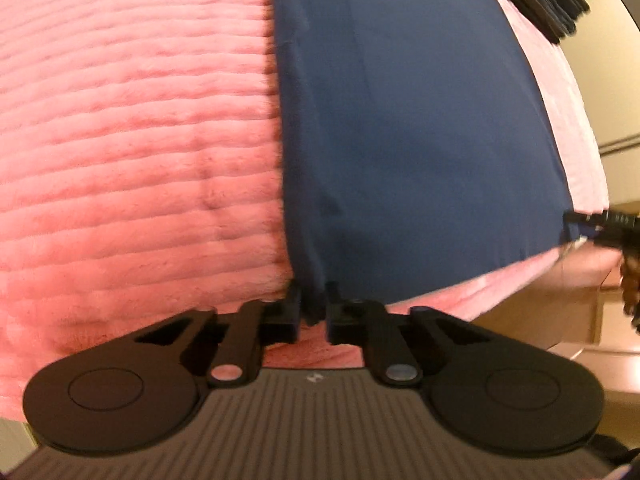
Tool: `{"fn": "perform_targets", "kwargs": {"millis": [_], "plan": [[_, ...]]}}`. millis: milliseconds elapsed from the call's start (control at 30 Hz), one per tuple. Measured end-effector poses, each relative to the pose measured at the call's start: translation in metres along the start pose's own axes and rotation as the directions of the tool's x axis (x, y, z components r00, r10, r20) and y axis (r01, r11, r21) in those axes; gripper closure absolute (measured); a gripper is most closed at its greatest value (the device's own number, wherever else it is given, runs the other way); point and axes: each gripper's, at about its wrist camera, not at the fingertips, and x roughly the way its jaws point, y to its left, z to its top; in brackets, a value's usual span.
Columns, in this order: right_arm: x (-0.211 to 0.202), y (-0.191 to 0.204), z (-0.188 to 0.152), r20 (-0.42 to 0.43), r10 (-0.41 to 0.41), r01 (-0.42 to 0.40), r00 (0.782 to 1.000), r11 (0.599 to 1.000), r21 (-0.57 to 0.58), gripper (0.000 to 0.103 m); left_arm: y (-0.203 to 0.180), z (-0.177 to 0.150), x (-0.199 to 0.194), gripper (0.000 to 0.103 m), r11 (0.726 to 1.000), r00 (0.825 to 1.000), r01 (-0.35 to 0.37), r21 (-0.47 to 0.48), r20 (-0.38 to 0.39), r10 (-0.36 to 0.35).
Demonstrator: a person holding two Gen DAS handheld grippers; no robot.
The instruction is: Fold clothes
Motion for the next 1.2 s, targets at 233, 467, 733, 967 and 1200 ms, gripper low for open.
{"fn": "perform_targets", "kwargs": {"millis": [233, 467, 733, 967, 1200], "plan": [[-0.051, 0.006, 0.007, -0.033, -0.052, 0.046, 0.998, 0.986, -0.160, 0.103, -0.005, -0.002, -0.039, 0.103, 1.000, 1.000, -0.005, 0.022, -0.014, 0.006], [-0.033, -0.010, -0.003, -0.096, -0.116, 0.097, 0.989, 0.978, -0.183, 0.103, -0.020, -0.028, -0.032, 0.103, 1.000, 0.999, -0.003, 0.001, -0.048, 0.003], [-0.038, 0.007, 0.007, -0.061, -0.233, 0.216, 0.971, 0.955, -0.201, 0.029, -0.011, -0.022, -0.016, 0.096, 0.995, 0.990, -0.091, 0.030, -0.106, 0.094], [-0.061, 0.057, 0.064, 0.073, -0.206, 0.218, 0.976, 0.948, -0.233, 0.029, 0.013, 0.021, -0.074, 0.089, 0.989, 0.992, -0.125, 0.076, 0.015, 0.124], [-0.057, 0.145, 0.156, 0.178, -0.083, 0.159, 0.981, 0.866, -0.473, 0.029, 0.012, 0.130, -0.104, 0.084, 0.952, 0.973, -0.171, 0.254, 0.193, 0.124]]}}
